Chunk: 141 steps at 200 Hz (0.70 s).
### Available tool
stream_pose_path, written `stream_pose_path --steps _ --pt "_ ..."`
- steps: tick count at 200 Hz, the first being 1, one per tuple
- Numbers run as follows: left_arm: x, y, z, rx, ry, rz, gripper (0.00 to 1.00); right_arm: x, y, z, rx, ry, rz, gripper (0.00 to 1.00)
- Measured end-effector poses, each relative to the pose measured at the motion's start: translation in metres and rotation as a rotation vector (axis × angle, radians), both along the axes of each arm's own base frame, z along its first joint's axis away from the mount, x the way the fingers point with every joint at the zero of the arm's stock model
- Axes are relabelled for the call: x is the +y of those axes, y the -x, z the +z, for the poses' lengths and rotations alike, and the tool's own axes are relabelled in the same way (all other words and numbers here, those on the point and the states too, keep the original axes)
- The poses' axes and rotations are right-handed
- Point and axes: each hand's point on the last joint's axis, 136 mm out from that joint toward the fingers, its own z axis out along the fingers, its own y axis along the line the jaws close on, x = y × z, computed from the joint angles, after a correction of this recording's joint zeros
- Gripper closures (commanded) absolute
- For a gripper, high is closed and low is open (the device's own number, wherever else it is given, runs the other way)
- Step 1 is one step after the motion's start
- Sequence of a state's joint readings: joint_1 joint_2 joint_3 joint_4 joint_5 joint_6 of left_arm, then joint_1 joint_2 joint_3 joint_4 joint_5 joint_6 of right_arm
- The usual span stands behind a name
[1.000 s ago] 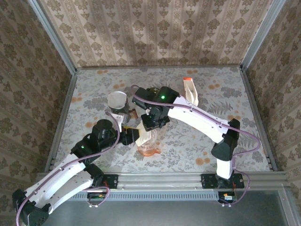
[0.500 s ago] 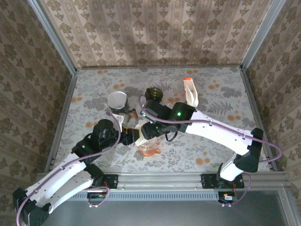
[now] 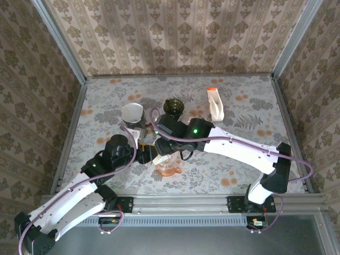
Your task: Place the coffee filter in the dripper
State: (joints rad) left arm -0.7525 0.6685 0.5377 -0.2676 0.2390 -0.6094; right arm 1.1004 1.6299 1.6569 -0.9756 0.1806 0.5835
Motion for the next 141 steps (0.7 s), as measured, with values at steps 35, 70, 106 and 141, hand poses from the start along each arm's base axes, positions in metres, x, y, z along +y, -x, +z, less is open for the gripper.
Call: stream_pose_path --steps 35,70,106,141 --pt "0.000 0.000 0.000 0.000 0.000 0.001 0.46 0.000 -0.001 -0.002 -0.004 0.011 -0.003 0.89" --pt "0.001 0.000 0.003 -0.007 0.008 0.006 0.43 -0.004 -0.003 -0.003 -0.016 0.026 -0.009 1.00" --pt "0.002 0.000 0.003 -0.004 0.011 0.011 0.44 -0.012 -0.006 -0.008 -0.033 0.071 -0.017 1.00" --pt "0.003 -0.001 0.002 -0.002 0.005 0.020 0.44 -0.023 -0.009 -0.014 -0.060 0.138 -0.019 1.00"
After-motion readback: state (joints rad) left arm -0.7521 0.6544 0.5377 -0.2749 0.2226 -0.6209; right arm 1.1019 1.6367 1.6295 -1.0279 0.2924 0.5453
